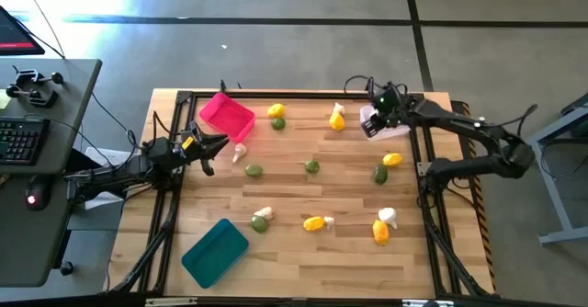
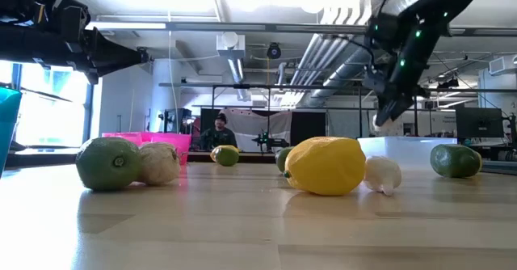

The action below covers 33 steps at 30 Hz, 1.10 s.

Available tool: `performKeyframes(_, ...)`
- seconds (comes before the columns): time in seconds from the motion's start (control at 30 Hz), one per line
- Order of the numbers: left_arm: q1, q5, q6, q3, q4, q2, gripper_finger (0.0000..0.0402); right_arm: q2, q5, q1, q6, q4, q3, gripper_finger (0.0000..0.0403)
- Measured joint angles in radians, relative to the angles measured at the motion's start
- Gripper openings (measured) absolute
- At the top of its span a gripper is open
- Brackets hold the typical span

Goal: Sort produce into baskets
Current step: Put the white garlic in the transparent bin, then put the green lime in the red bin

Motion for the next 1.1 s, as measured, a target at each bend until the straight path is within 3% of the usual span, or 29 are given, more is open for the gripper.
performKeyframes(0.2,0.0,0.0,0.0,0.0,0.0,0.0,0.0062,0.098,-0.063,-0.115,-0.051,0.039,0.0,0.0099)
performKeyframes(0.5,0.0,0.0,0.0,0.0,0.0,0.0,0.0062,0.222,-0.054,-0.15,-0.067,0.069,0.0,0.0104)
performKeyframes(0.77,0.0,0.0,0.0,0.0,0.001,0.0,0.0062,0.227,-0.046,-0.15,-0.075,0.07,0.0,0.0173)
performKeyframes(0.93,0.0,0.0,0.0,0.0,0.003,0.0,0.0062,0.227,-0.013,-0.149,-0.089,0.063,0.0,0.021)
performKeyframes(1.1,0.0,-0.008,0.0,0.0,0.024,0.0,0.0062,0.201,0.107,-0.143,-0.129,-0.064,0.069,0.0208)
